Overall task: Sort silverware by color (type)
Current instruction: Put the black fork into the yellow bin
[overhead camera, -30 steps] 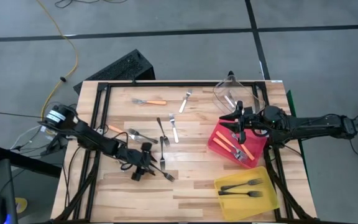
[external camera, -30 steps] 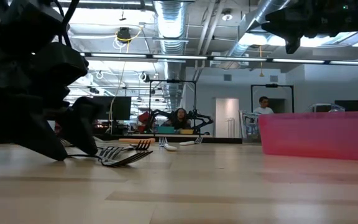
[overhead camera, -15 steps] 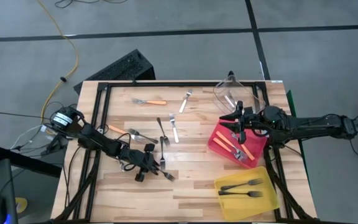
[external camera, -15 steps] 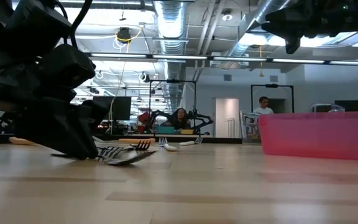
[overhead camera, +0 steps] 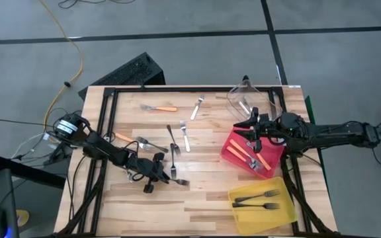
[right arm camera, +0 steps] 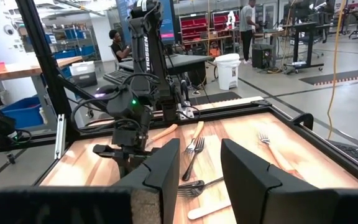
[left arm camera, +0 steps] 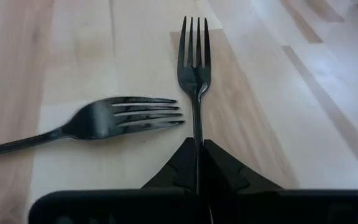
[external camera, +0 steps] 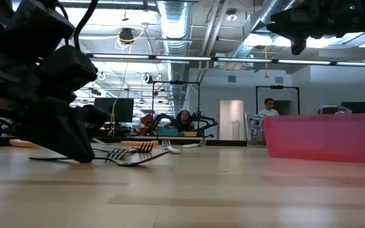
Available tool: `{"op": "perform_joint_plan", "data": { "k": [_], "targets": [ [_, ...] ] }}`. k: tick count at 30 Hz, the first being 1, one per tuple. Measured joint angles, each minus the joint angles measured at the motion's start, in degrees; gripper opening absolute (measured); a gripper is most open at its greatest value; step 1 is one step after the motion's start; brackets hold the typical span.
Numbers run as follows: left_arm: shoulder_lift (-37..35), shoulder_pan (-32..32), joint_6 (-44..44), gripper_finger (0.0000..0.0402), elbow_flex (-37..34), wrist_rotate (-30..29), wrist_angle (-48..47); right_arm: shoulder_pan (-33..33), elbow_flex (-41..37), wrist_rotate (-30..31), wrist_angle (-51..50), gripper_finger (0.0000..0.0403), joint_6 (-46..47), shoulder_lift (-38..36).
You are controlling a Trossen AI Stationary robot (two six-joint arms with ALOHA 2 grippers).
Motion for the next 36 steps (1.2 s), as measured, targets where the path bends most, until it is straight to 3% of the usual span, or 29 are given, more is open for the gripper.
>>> {"op": "perform_joint_plan", "data": {
  "k": [9, 23, 30, 36],
  "targets": [
    [-8.40, -0.27, -0.98, 0.0000, -0.27, 2.04, -4.06, 0.03, 0.00, -0.02, -0.04, 0.0140, 1.36, -0.01],
    [-21.00, -0.22, -0.42, 0.0000, -0.04, -9.75, -7.99, 0.04, 0.02, -0.02, 0.01, 0.0140, 4.82, 0.13],
    [-24.22, -0.15, 4.17, 0.0000, 0.00, -15.86, -1.97, 1.83, 0.04, -0.02, 4.14, 0.0140, 4.09, 5.14],
    [-24.49, 0.81, 7.56, 0.0000, 0.09, -14.65, 2.49, 4.47, 0.04, -0.02, 11.61, 0.0140, -0.51, 12.57]
  ]
}}
